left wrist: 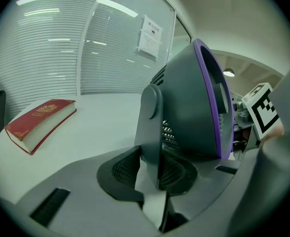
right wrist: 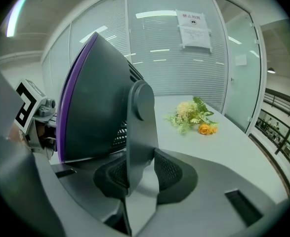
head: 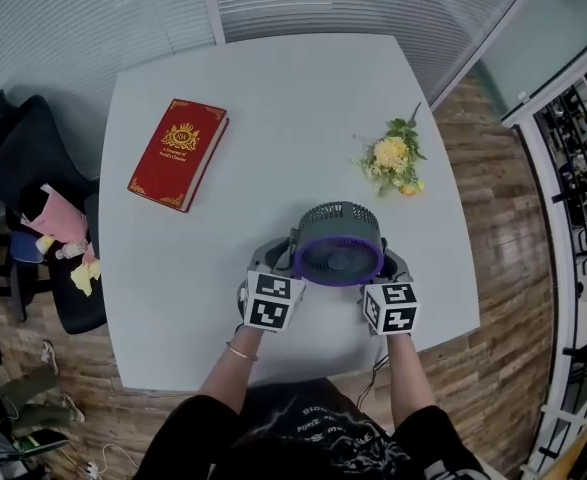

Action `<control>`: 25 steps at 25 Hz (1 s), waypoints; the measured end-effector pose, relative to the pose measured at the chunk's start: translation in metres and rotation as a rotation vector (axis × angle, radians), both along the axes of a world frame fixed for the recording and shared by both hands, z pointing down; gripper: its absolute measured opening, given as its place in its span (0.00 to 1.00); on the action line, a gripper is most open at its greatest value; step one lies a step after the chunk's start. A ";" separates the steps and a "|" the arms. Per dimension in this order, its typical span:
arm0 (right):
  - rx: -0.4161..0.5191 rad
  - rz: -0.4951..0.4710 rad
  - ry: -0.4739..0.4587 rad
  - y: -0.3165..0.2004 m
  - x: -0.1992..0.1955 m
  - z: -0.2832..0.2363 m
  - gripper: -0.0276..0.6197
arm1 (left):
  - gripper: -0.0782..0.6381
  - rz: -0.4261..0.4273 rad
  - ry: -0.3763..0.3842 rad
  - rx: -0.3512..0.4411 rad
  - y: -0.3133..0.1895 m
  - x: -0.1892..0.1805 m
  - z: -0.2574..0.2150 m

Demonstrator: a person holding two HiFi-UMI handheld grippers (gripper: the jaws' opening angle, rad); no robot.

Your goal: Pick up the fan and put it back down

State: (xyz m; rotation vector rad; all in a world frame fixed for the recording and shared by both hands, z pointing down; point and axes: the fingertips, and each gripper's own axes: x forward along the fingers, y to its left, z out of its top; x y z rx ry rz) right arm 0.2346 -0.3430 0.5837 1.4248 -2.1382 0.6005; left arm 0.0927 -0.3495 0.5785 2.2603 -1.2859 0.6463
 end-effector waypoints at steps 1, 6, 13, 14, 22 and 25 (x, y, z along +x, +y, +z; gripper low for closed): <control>-0.003 0.002 -0.009 -0.004 0.001 0.003 0.21 | 0.22 0.000 -0.003 0.001 -0.004 0.001 0.003; 0.006 0.012 -0.027 -0.023 0.006 0.011 0.20 | 0.22 -0.007 0.007 0.016 -0.023 0.005 0.012; 0.012 -0.028 -0.034 -0.044 0.010 0.022 0.20 | 0.22 -0.057 0.052 0.016 -0.037 0.009 0.023; 0.013 -0.032 -0.034 -0.046 0.009 0.023 0.21 | 0.22 -0.064 0.060 0.015 -0.038 0.008 0.023; -0.004 -0.038 -0.019 -0.051 0.009 0.038 0.21 | 0.22 -0.071 0.022 0.022 -0.045 0.007 0.034; -0.003 -0.039 -0.031 -0.052 0.008 0.040 0.21 | 0.22 -0.069 0.031 0.021 -0.046 0.007 0.035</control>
